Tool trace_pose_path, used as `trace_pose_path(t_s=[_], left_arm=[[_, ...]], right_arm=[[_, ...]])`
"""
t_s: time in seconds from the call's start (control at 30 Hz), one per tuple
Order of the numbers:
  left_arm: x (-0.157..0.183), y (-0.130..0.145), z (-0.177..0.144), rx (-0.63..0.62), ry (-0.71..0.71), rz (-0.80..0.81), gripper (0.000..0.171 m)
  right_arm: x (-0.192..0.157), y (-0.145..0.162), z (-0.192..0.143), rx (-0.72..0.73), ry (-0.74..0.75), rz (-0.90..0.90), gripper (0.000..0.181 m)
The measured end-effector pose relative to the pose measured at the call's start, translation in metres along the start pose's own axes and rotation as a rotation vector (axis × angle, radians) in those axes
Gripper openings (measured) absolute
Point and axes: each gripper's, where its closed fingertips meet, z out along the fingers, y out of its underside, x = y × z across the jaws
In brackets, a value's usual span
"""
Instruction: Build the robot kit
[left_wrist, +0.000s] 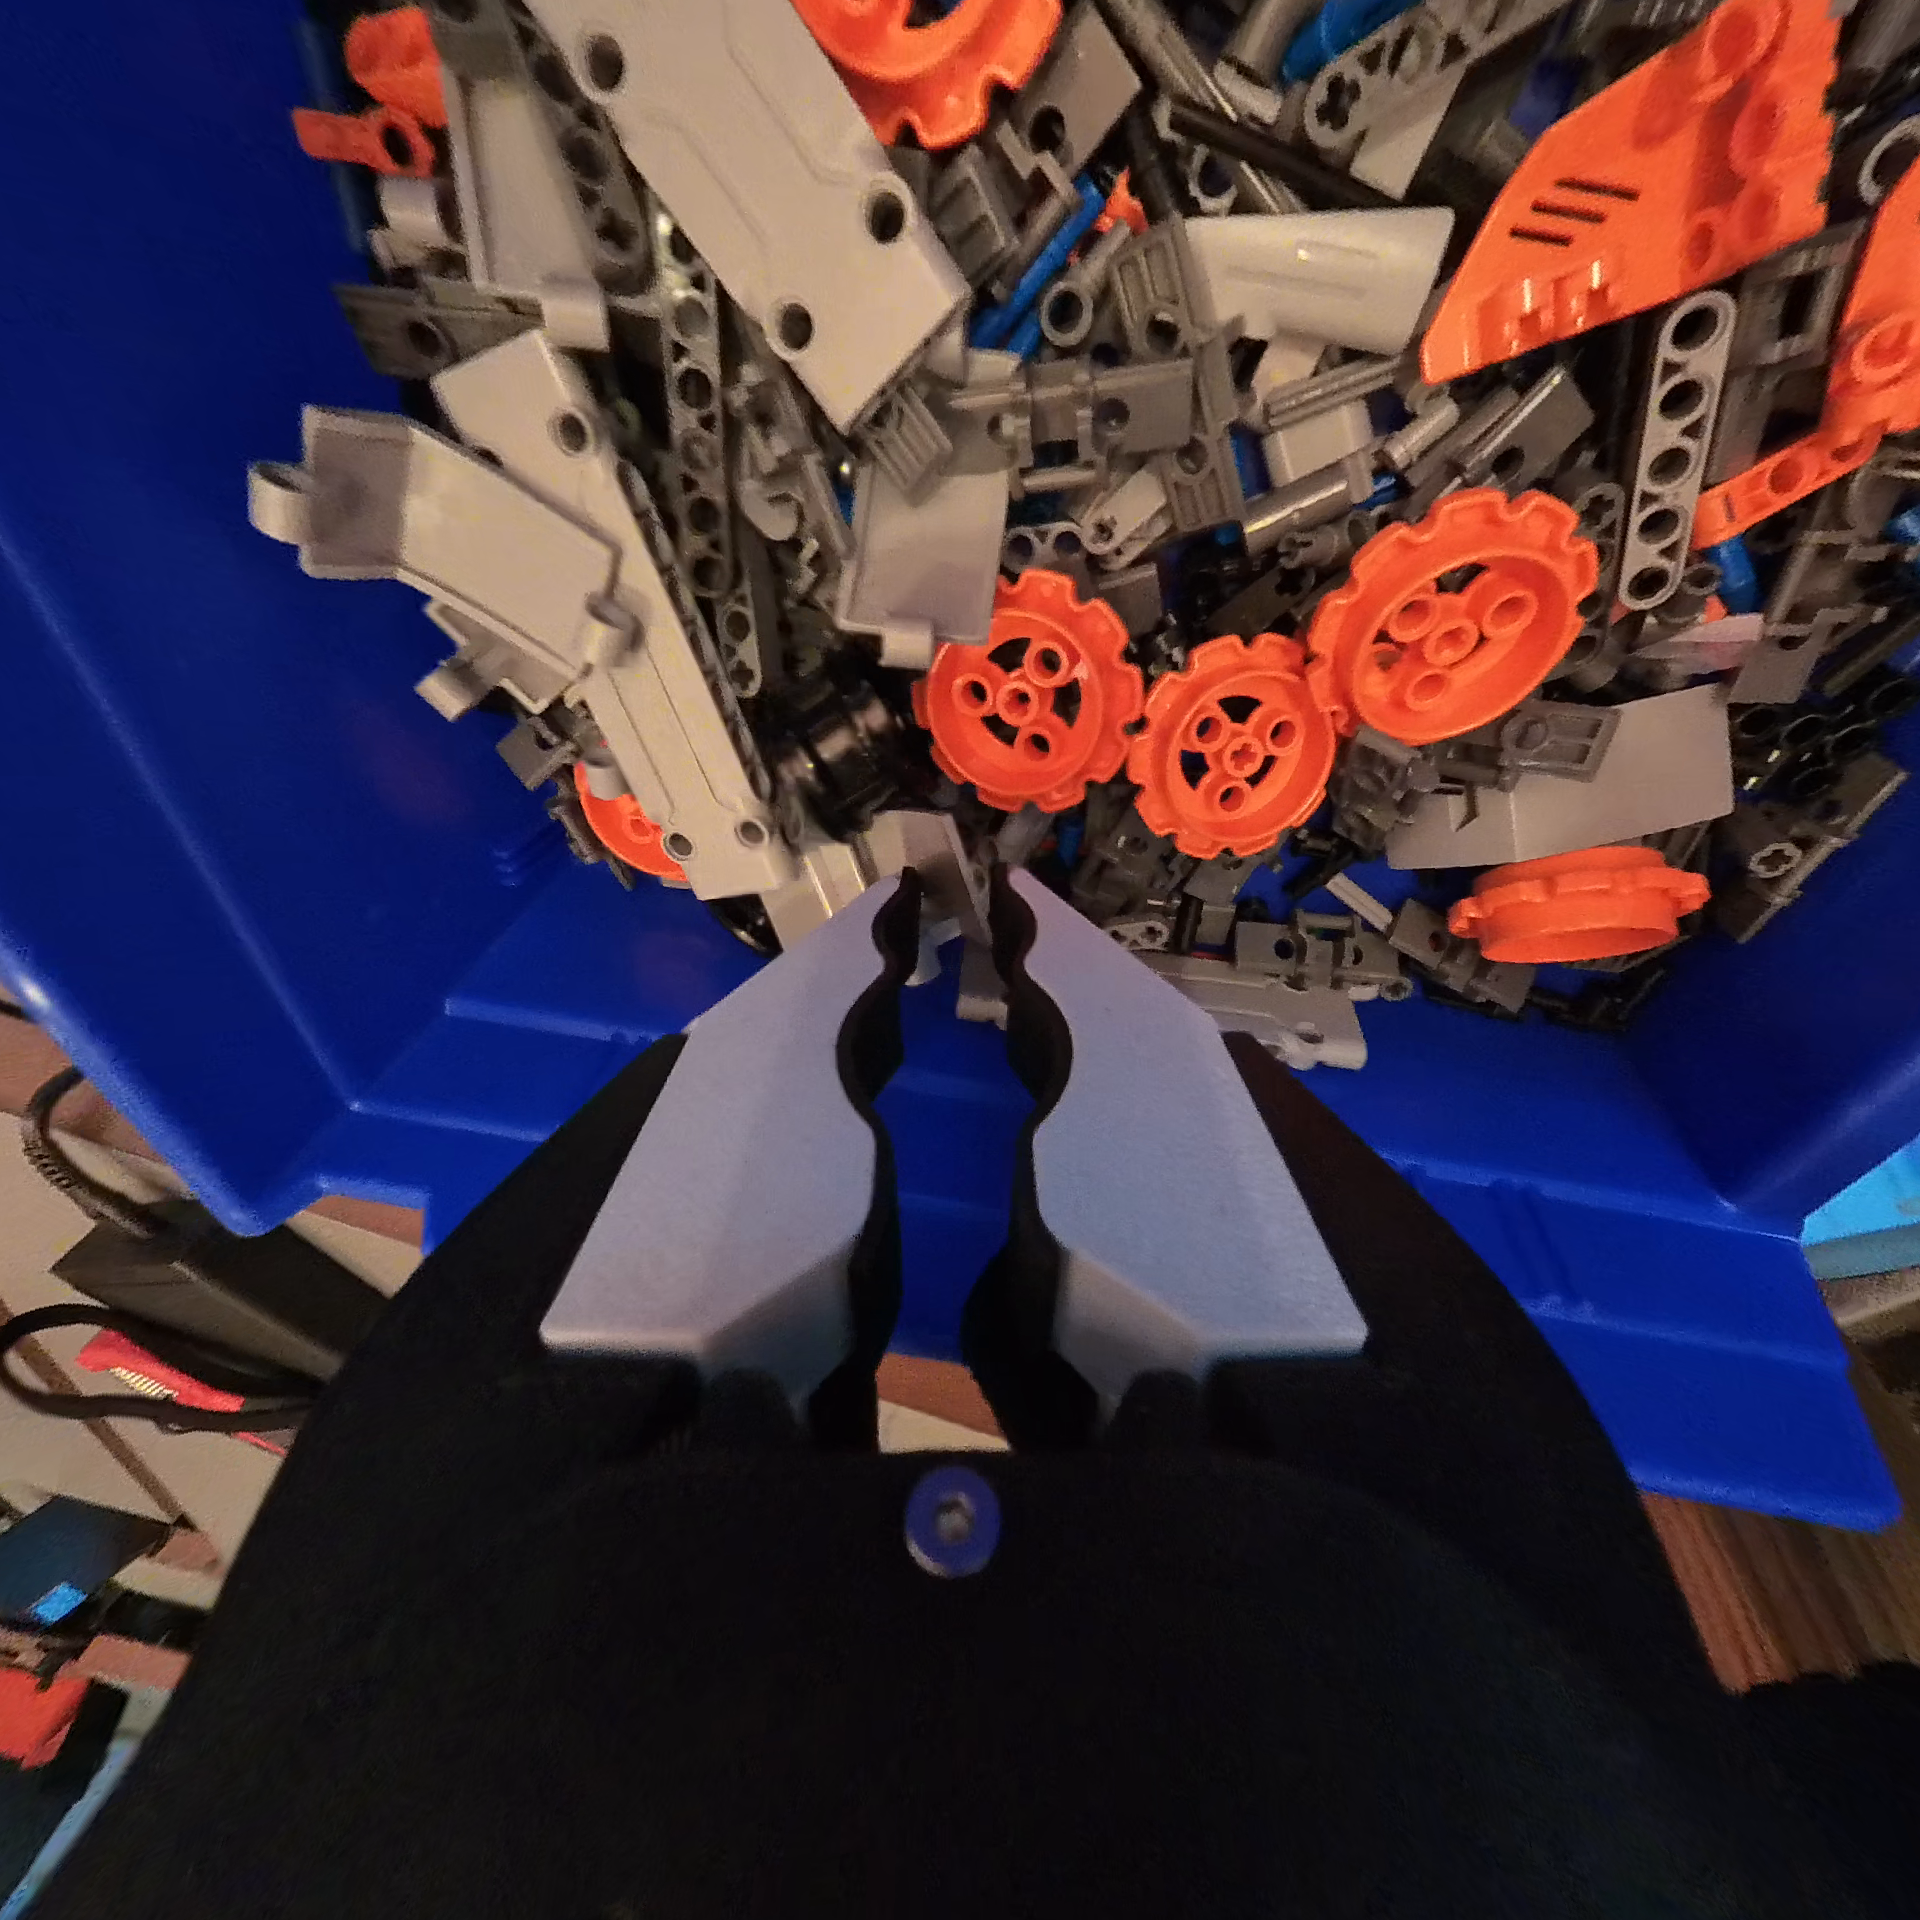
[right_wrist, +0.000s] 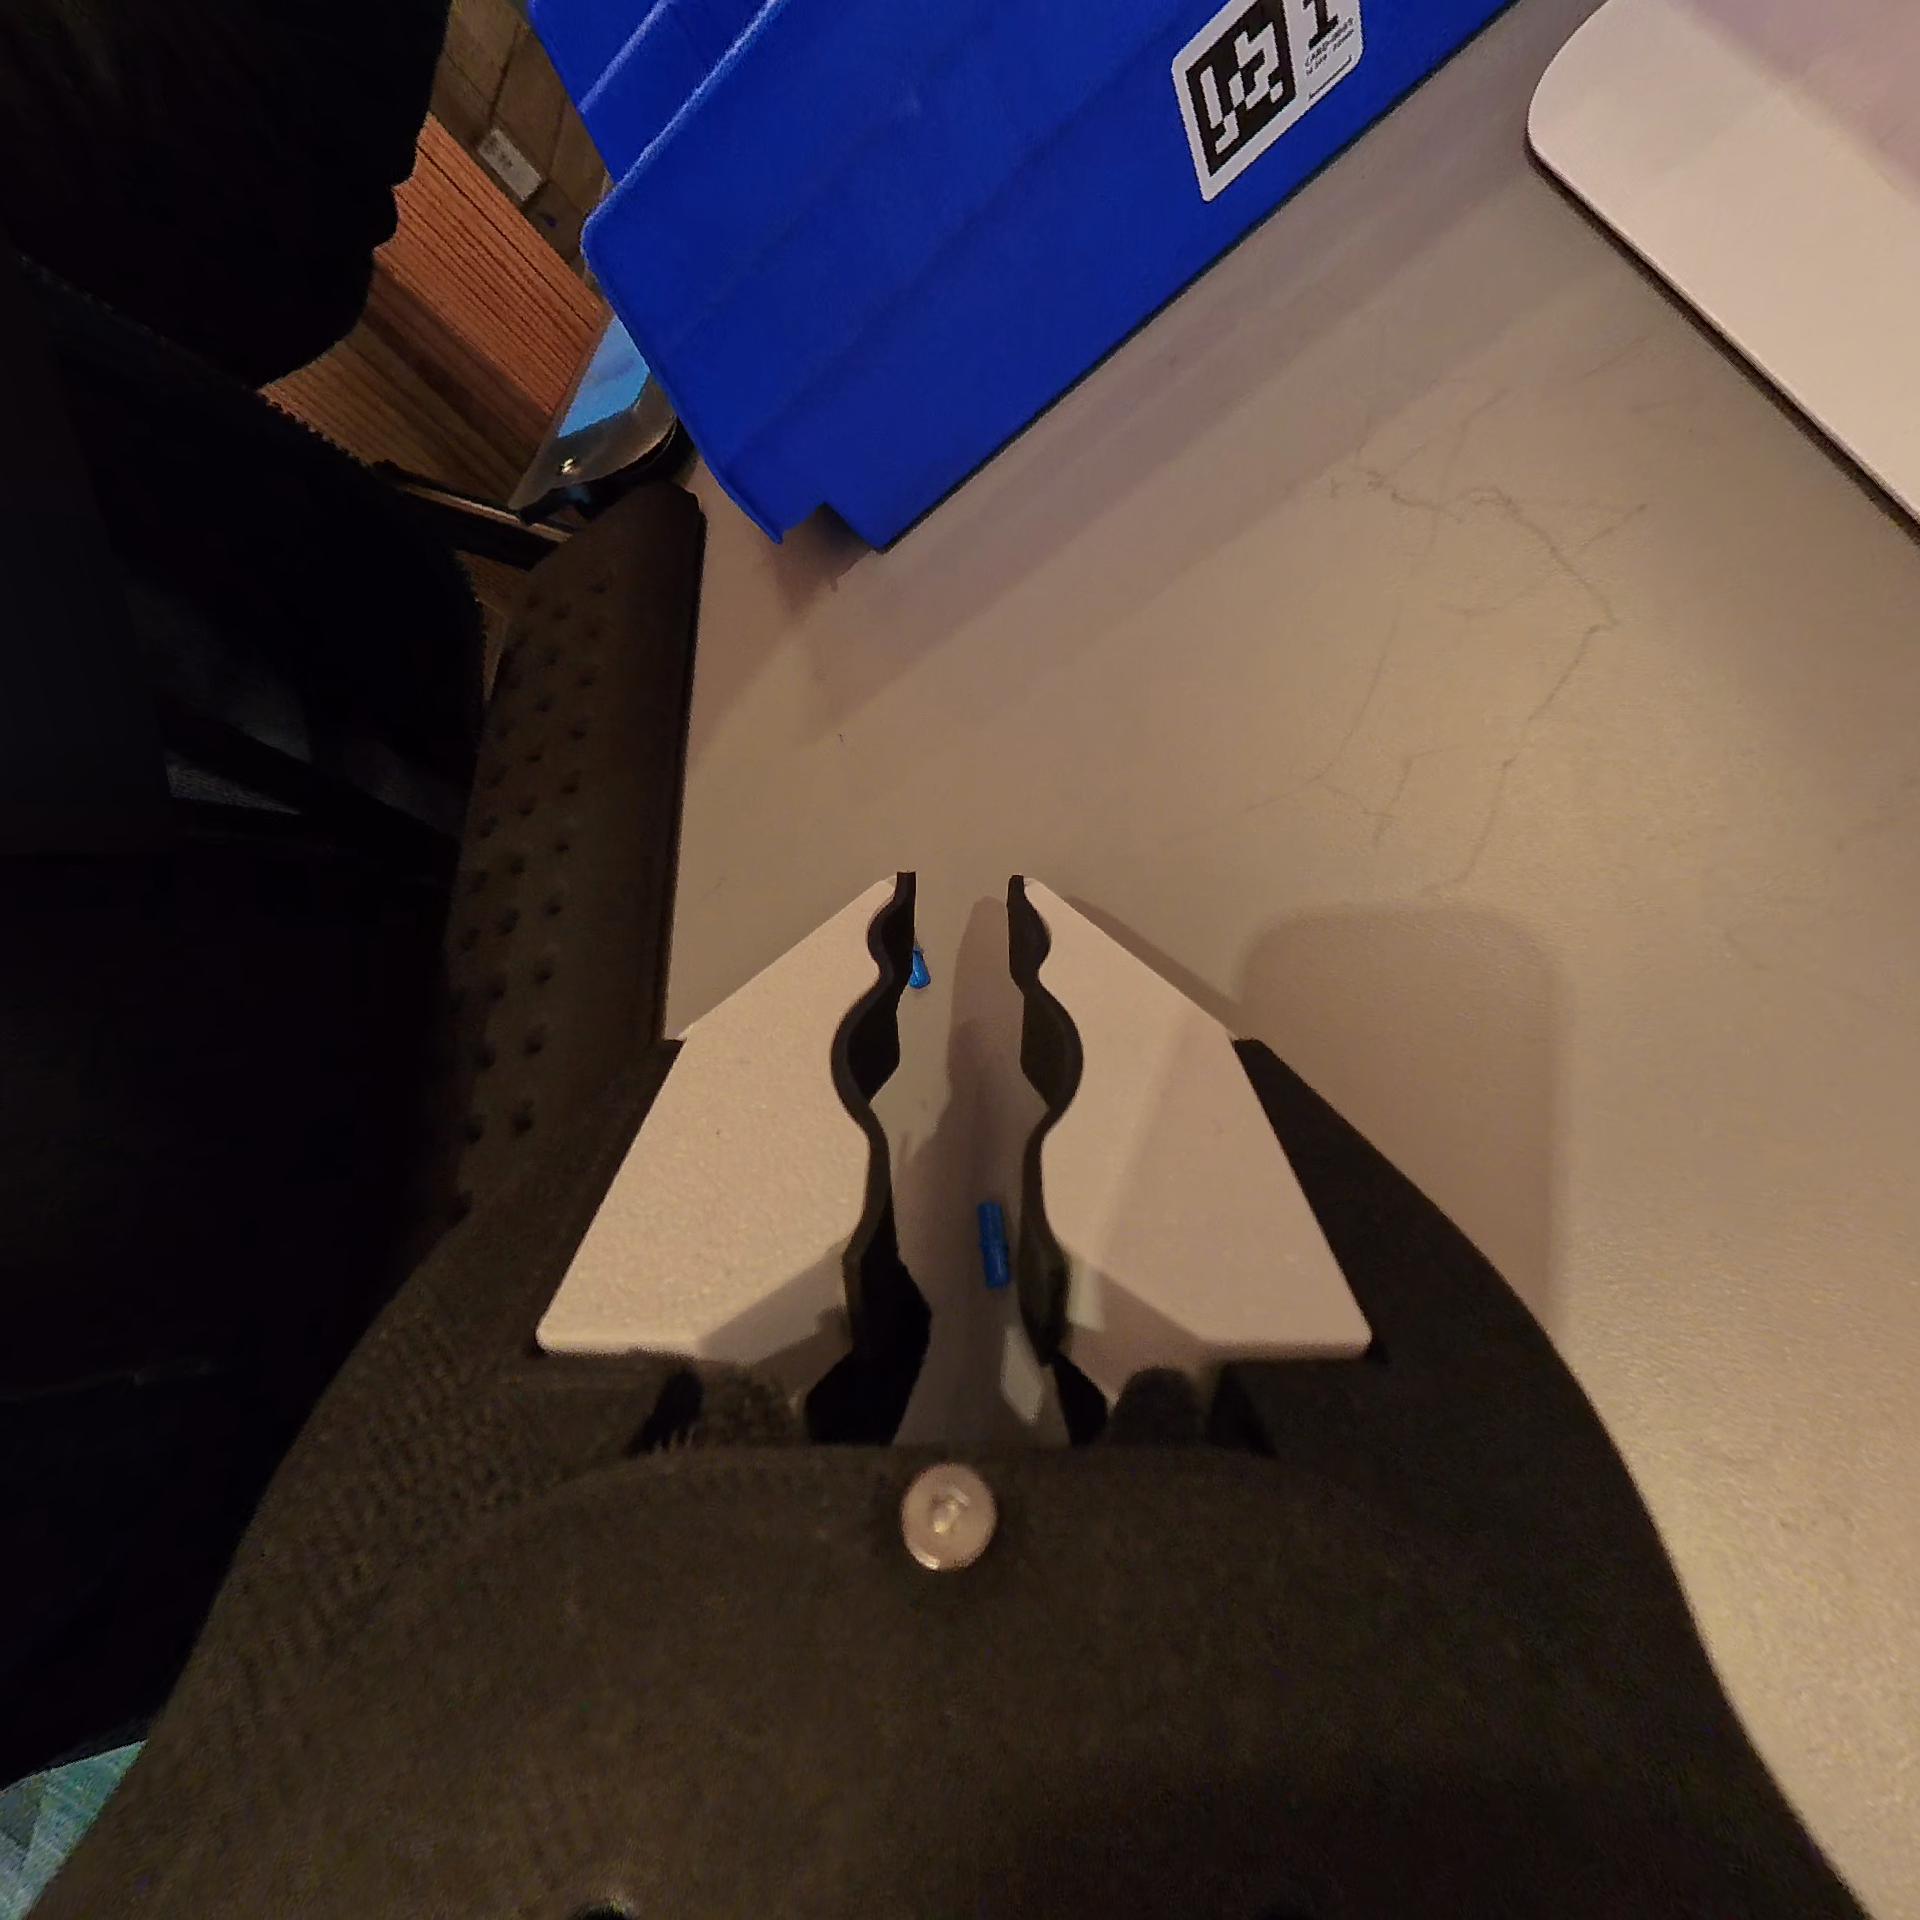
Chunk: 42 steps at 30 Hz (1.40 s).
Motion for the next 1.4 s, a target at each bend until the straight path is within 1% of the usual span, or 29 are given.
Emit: trace_pose_path(t_s=[0.17, 0.33, 0.4, 0.6, 0.73, 0.8, 0.87, 0.97, 1.0, 1.03, 1.1, 1.17, 1.2, 1.27, 1.37, 1.4], left_arm=[[-0.015, -0.006, -0.011, 0.060, -0.045, -0.037, 0.001], [-0.008, -0.014, -0.013, 0.103, -0.001, -0.036, 0.001], [-0.007, -0.016, -0.014, 0.116, -0.009, -0.032, 0.001], [0.003, -0.025, -0.025, 0.167, 0.024, -0.024, 0.000], [0.027, -0.022, -0.033, 0.159, 0.087, 0.002, 0.000], [0.046, -0.017, -0.033, 0.140, 0.148, 0.011, 0.001], [0.057, -0.013, -0.030, 0.124, 0.163, 0.021, 0.003], [0.082, -0.009, -0.029, 0.123, 0.256, 0.063, 0.005], [0.090, -0.009, -0.031, 0.134, 0.289, 0.079, 0.009], [0.092, -0.009, -0.033, 0.150, 0.302, 0.084, 0.017], [0.079, -0.011, -0.038, 0.181, 0.270, 0.039, 0.026], [0.066, -0.008, -0.039, 0.187, 0.247, 0.003, 0.038], [0.055, -0.007, -0.038, 0.184, 0.209, -0.014, 0.039], [0.032, 0.000, -0.031, 0.137, 0.128, -0.063, 0.037], [0.015, 0.007, -0.012, 0.048, 0.099, -0.091, 0.035], [0.013, 0.006, -0.007, 0.035, 0.098, -0.090, 0.034]], right_arm=[[0.000, 0.000, 0.000, 0.001, 0.000, 0.001, 0.016], [0.001, 0.000, 0.000, 0.001, 0.000, 0.002, 0.015], [0.001, 0.000, 0.000, 0.000, 0.000, 0.002, 0.016], [0.001, 0.001, 0.000, -0.001, -0.001, 0.003, 0.015], [0.001, 0.001, 0.000, -0.001, -0.001, 0.003, 0.015], [0.001, 0.000, 0.000, 0.000, -0.002, 0.003, 0.015], [0.000, 0.000, 0.000, 0.000, -0.003, 0.003, 0.015], [0.000, 0.001, 0.000, -0.002, -0.003, 0.002, 0.015], [0.000, 0.000, 0.000, -0.001, -0.002, 0.002, 0.015], [0.000, 0.000, 0.000, -0.001, -0.002, 0.002, 0.015], [0.000, 0.000, 0.000, -0.001, -0.002, 0.002, 0.015], [0.000, 0.000, 0.000, -0.001, -0.002, 0.001, 0.015], [0.000, 0.000, 0.000, -0.001, -0.002, 0.001, 0.015], [0.000, 0.000, 0.000, 0.000, -0.002, 0.003, 0.015], [0.000, 0.001, 0.000, -0.001, -0.003, 0.002, 0.016], [0.000, 0.001, 0.000, -0.001, -0.003, 0.002, 0.016]])
